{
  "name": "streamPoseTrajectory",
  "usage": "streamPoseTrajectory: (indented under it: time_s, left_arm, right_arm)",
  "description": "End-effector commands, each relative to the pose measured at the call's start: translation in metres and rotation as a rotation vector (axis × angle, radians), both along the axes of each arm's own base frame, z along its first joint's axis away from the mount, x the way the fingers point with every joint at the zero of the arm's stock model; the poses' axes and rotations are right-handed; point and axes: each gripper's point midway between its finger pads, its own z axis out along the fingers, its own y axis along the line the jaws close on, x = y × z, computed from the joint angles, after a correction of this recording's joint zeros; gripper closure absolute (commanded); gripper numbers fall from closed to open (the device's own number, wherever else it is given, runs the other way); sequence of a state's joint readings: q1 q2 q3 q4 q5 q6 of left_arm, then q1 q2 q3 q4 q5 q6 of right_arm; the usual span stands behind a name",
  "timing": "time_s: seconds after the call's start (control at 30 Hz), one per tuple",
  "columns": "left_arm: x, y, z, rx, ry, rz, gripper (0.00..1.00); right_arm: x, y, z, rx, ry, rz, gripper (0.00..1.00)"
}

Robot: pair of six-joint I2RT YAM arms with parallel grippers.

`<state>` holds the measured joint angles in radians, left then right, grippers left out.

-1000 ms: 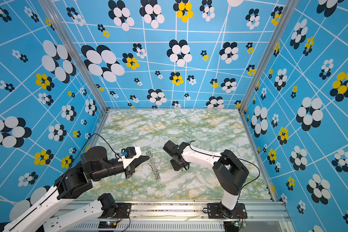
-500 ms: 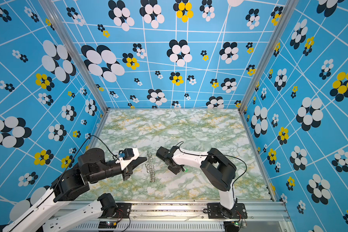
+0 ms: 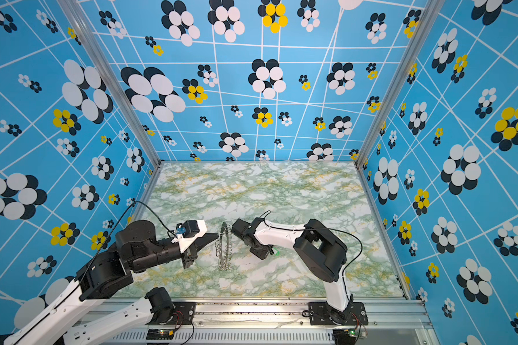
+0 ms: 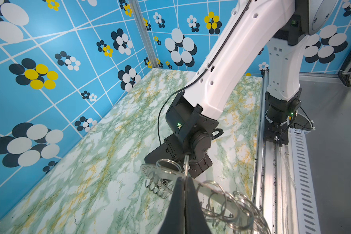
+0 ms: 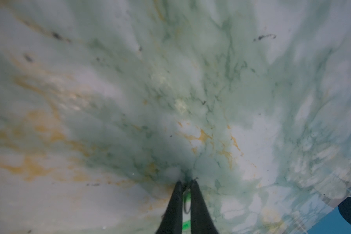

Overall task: Attach keys to a key ring
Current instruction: Pick up the key from the center of the table.

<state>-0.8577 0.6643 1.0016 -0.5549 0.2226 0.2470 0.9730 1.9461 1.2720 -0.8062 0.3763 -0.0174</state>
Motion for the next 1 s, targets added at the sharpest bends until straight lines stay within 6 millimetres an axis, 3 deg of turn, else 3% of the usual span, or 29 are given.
streamPoseTrajectory:
  time_s: [0.0, 0.33, 0.53, 0.77, 0.97]
  left_arm:
    - [0.0, 0.002, 0.013, -0.031, -0.026, 0.008, 1.0]
    - [0.0, 0.001, 0.014, -0.033, -0.029, 0.005, 1.0]
    - [0.0, -0.002, 0.017, -0.046, -0.033, -0.003, 1.0]
    - [0.001, -0.012, 0.022, -0.06, -0.027, -0.038, 1.0]
    - [0.002, -0.023, 0.028, -0.067, -0.028, -0.071, 1.0]
  right_arm:
    - [0.0, -0.007, -0.004, -0.034, 0.014, -0.014, 1.0]
    - [0.002, -0.009, 0.032, 0.117, -0.011, -0.055, 1.0]
    - [0.005, -0.006, 0.073, 0.474, 0.03, -0.196, 1.0]
    - [0.01, 0.004, 0.149, 1.015, 0.003, -0.229, 1.0]
    - [-0.001, 0.016, 0.214, 1.425, 0.076, -0.138, 1.0]
